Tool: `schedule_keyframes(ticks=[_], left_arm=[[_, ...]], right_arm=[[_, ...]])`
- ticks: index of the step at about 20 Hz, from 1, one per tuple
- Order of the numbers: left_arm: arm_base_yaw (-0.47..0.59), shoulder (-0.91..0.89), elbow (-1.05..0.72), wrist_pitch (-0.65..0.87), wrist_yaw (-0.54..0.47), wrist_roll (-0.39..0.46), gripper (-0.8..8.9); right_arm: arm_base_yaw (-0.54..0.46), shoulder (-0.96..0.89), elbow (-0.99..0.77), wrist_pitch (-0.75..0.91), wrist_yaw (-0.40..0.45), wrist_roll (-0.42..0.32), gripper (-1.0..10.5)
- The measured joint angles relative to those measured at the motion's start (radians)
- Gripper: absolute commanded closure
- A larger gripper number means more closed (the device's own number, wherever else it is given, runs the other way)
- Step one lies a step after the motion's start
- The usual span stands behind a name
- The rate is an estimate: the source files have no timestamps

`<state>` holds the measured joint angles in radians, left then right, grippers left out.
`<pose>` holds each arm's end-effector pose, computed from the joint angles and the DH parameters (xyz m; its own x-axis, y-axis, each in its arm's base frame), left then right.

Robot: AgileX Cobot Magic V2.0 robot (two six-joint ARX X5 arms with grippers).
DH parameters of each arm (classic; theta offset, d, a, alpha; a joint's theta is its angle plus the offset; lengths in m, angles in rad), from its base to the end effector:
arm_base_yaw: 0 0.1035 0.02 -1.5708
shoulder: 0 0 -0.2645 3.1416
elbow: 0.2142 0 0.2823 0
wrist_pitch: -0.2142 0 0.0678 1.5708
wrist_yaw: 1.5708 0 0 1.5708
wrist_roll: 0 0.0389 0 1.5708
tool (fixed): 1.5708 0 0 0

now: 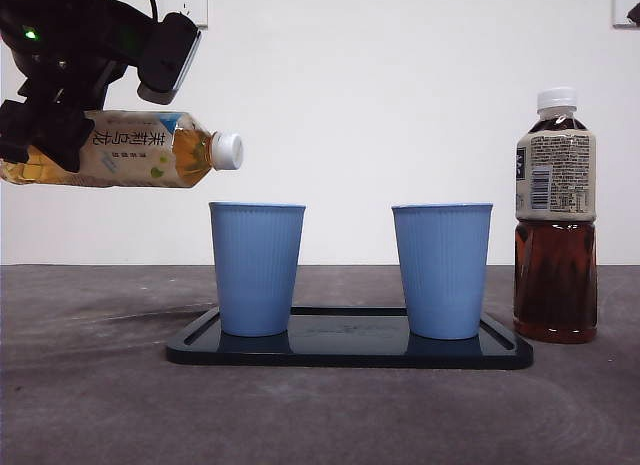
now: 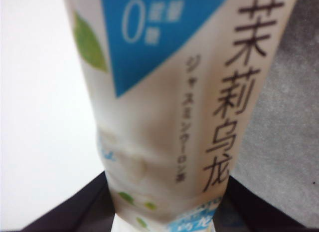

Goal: Pour the drink into the cup

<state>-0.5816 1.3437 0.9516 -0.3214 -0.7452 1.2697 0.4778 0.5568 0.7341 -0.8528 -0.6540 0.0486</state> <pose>0.2745 -0.1489 0.2482 0.8369 0.2613 -0.4810 0.5150 -0.0777 0.8537 0.1076 0.0824 0.2893 0.2703 0.8250 -0.4963 -0.7586 0.4999 0.4179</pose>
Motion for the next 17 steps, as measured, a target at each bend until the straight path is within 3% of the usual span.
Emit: schedule_keyframes(ticks=[3, 6, 9, 13, 17], left_arm=[[0.0, 0.0, 0.006, -0.005, 0.0, -0.055, 6.32], [0.0, -0.003, 0.021, -0.002, 0.016, -0.237, 6.32], [0.016, -0.063, 0.022, -0.024, 0.139, -0.494, 6.32], [0.089, -0.186, 0.022, -0.055, 0.394, -0.938, 6.32], [0.158, -0.222, -0.043, 0.053, 0.54, -1.194, 6.32]], right_arm=[[0.0, 0.0, 0.0, 0.0, 0.0, 0.0, 5.5], [0.0, 0.0, 0.0, 0.0, 0.0, 0.0, 5.5], [0.0, 0.0, 0.0, 0.0, 0.0, 0.0, 5.5], [0.0, 0.0, 0.0, 0.0, 0.0, 0.0, 5.5], [0.0, 0.0, 0.0, 0.0, 0.0, 0.0, 5.5]])
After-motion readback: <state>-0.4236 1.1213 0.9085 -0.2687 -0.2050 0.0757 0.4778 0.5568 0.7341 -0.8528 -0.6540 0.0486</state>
